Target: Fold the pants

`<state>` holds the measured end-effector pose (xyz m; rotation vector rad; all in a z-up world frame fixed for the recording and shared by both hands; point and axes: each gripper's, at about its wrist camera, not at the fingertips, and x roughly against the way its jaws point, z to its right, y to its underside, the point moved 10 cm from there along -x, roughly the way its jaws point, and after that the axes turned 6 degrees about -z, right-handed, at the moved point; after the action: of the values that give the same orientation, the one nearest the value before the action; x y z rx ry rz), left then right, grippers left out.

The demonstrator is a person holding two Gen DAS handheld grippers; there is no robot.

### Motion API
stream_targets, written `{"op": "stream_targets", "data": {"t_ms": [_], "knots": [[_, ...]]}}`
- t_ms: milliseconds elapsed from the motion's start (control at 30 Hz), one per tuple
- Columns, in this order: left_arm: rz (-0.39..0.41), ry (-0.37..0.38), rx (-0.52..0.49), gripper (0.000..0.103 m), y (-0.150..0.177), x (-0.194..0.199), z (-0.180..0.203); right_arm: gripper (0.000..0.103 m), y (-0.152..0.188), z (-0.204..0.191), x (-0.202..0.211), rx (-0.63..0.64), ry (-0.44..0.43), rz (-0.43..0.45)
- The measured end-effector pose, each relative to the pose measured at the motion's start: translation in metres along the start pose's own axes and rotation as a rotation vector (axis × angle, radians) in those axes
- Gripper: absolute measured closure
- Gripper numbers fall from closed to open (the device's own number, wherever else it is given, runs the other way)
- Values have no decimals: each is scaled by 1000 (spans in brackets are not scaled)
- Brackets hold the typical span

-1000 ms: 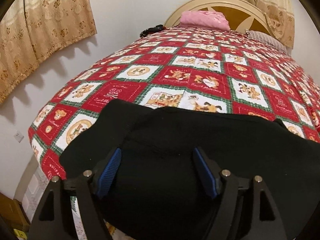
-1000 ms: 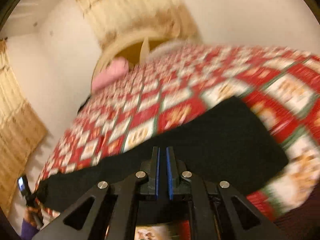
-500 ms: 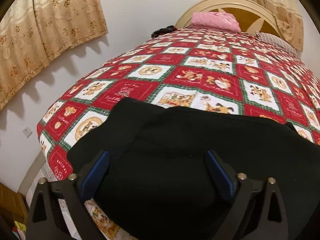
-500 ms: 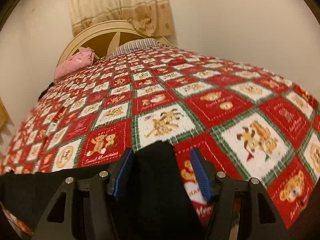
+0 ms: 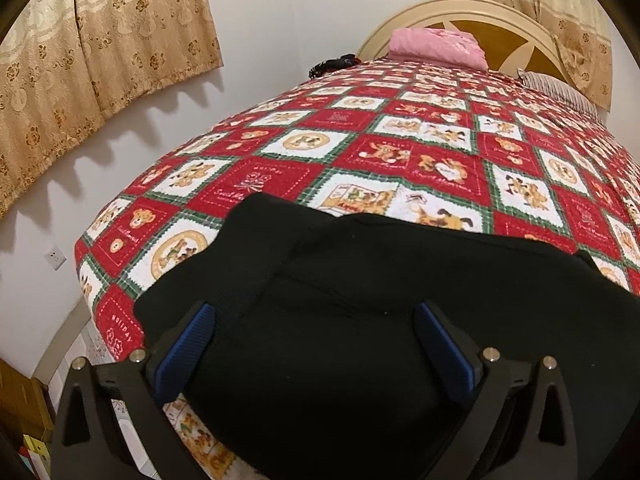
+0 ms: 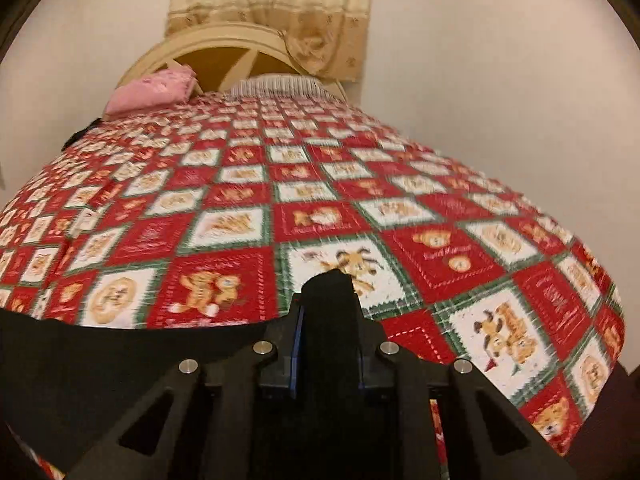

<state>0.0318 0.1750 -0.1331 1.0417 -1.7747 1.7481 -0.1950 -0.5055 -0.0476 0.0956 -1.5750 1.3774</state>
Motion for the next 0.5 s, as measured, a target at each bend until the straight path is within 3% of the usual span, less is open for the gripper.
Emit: {"op": "stream_targets", "data": {"t_ms": [67,133,200,367,500], "knots": [[9,-4,-1,0,0,0,0,83,2,1,-7,-6,-6,-23],[15,-6,-2,0,0,1,0,76,-1,1,-3,-6,-15,-20],[14,-6,-2,0,0,1,0,58,-1,4,3,-10,-8,-16],[15,-6,0,0,0,0,0,33,5,26,37,-131,-44,67],[14,-7,0,0,0,1,0,33,37,33,42,-193,-82,50]]}}
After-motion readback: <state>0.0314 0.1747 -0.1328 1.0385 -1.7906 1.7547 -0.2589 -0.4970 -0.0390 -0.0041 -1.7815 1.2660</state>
